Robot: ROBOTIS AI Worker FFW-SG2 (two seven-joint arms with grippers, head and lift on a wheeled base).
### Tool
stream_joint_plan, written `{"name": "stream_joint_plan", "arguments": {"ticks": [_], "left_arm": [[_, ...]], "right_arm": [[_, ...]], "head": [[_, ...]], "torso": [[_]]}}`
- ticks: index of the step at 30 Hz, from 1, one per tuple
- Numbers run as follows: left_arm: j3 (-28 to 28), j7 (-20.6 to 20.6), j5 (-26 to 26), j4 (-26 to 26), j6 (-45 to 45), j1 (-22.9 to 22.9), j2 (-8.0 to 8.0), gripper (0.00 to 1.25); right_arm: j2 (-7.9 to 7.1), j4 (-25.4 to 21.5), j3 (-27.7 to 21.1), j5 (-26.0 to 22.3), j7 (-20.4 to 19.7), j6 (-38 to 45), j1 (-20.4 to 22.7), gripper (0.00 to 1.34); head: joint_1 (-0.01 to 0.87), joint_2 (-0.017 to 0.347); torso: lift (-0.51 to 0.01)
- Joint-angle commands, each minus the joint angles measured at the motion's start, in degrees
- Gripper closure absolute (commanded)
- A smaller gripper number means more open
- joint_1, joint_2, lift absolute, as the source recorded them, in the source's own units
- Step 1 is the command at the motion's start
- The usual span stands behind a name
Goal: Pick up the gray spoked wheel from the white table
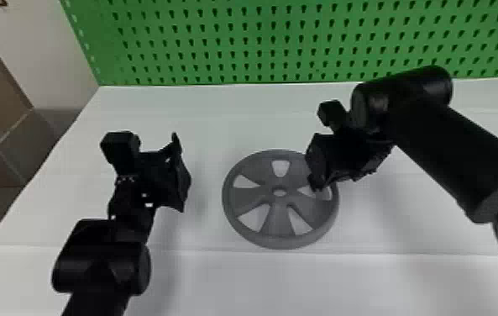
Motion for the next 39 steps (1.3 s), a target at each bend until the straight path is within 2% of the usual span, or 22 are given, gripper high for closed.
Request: {"name": "stream_joint_plan", "arguments": {"ticks": [1,18,35,39], "left_arm": [[-0.7,0.0,0.1,-0.3,-0.1,-0.3,0.02,0.37],[-1.6,0.0,0.0,-0.3,0.0,-0.7,0.10,0.37],[-1.7,0.0,0.1,-0.3,0.0,-0.9,0.10,0.37],[-1.7,0.0,0.1,-0.3,0.0,-0.9,0.10,0.37]], "right_arm": [[-0.10,0.0,-2.3,2.4,0.0,-0.1,1.2,0.14],[0.87,0.7,-7.9,5.1,0.0,-3.0,3.5,0.14],[1.22,1.7,-8.5,5.3,0.0,-4.9,3.6,0.15],[1.13,2.2,-8.5,4.8,0.0,-5.1,3.6,0.21]], "head": [[0.839,0.130],[0.839,0.130],[0.839,0.130],[0.839,0.130]], "torso": [[-0.065],[-0.065],[-0.065],[-0.065]]}}
